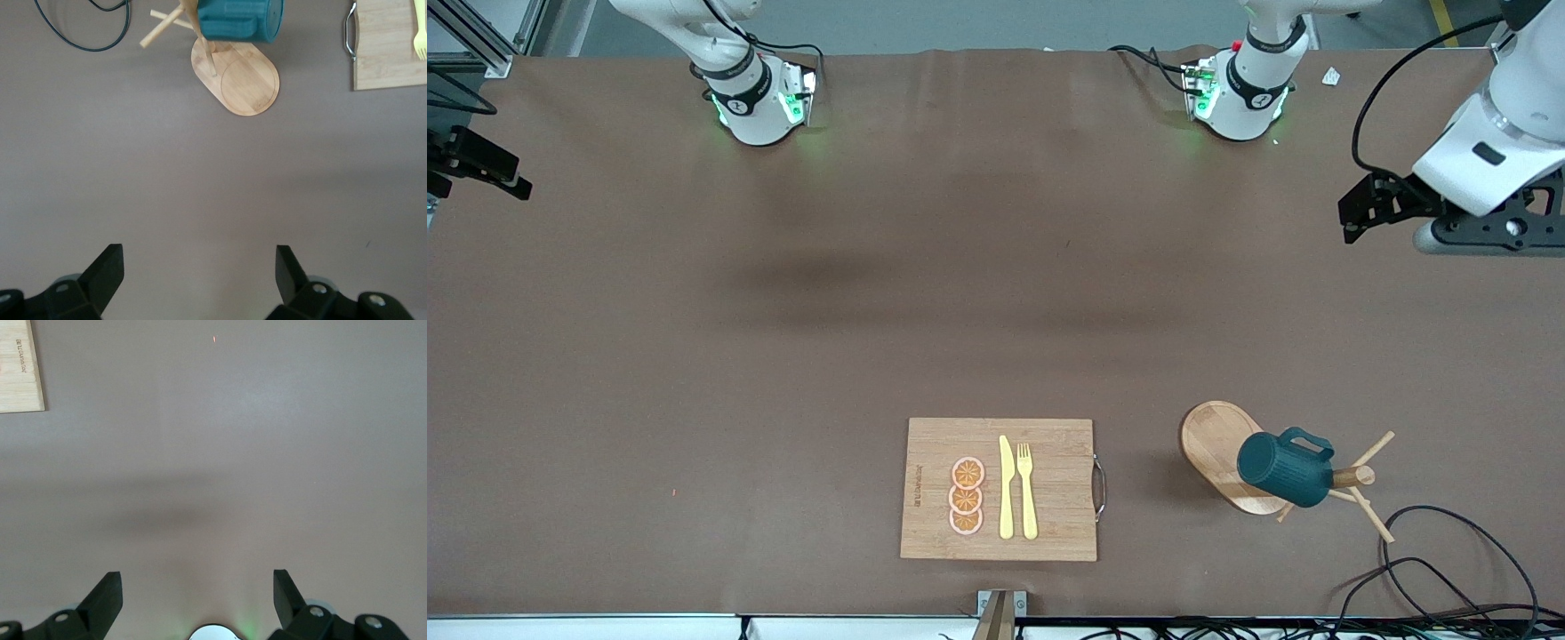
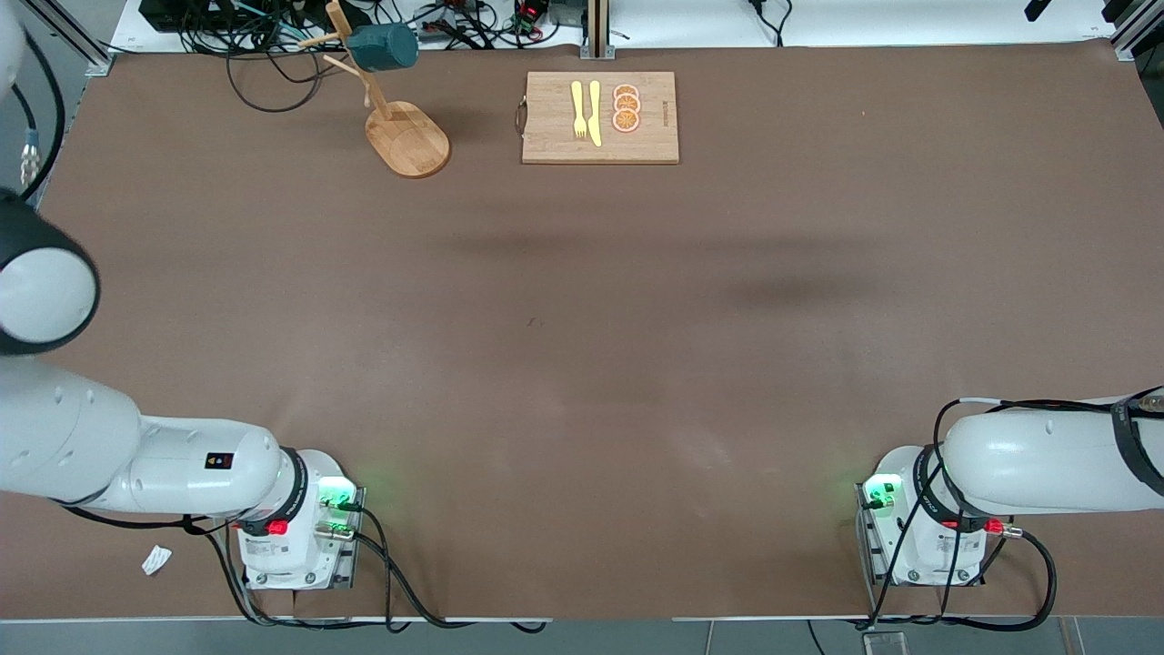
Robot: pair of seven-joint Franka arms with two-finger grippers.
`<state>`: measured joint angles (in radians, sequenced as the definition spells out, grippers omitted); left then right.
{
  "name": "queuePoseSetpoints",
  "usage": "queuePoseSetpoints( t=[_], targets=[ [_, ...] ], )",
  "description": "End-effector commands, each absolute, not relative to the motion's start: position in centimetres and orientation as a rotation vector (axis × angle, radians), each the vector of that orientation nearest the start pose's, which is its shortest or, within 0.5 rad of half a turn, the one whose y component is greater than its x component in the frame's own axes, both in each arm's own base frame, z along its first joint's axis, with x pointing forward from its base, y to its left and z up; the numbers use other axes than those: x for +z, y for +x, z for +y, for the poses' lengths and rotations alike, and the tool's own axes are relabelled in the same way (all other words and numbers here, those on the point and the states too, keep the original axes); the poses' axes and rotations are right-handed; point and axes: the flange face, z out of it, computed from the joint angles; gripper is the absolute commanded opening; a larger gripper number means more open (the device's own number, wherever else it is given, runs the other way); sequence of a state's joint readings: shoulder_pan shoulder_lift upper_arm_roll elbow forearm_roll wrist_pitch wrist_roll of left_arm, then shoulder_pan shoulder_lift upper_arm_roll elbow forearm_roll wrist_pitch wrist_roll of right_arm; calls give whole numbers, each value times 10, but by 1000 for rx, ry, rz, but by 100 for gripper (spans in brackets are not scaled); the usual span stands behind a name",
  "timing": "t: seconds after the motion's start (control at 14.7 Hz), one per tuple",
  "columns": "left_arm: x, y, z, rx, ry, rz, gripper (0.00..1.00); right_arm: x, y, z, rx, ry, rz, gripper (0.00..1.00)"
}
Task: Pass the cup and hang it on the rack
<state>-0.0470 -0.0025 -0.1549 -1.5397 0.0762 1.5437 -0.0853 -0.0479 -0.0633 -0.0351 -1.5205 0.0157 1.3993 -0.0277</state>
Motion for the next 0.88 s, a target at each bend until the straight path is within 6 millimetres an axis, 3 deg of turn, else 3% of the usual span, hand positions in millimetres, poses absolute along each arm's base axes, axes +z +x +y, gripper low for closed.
queuePoseSetpoints(
  t=[0.0,0.41,0.82],
  targets=[
    [640,518,-85,-50,-3118,172,100,668,515,-44,86,-3112,93,100],
    [650,511,-77,-54,-3124,112,100,673,519,-42,29,-3113,86,100],
    [662,516,-71,-87,-3127,122,100,674,518,-41,24,-3112,85,100]
  ],
)
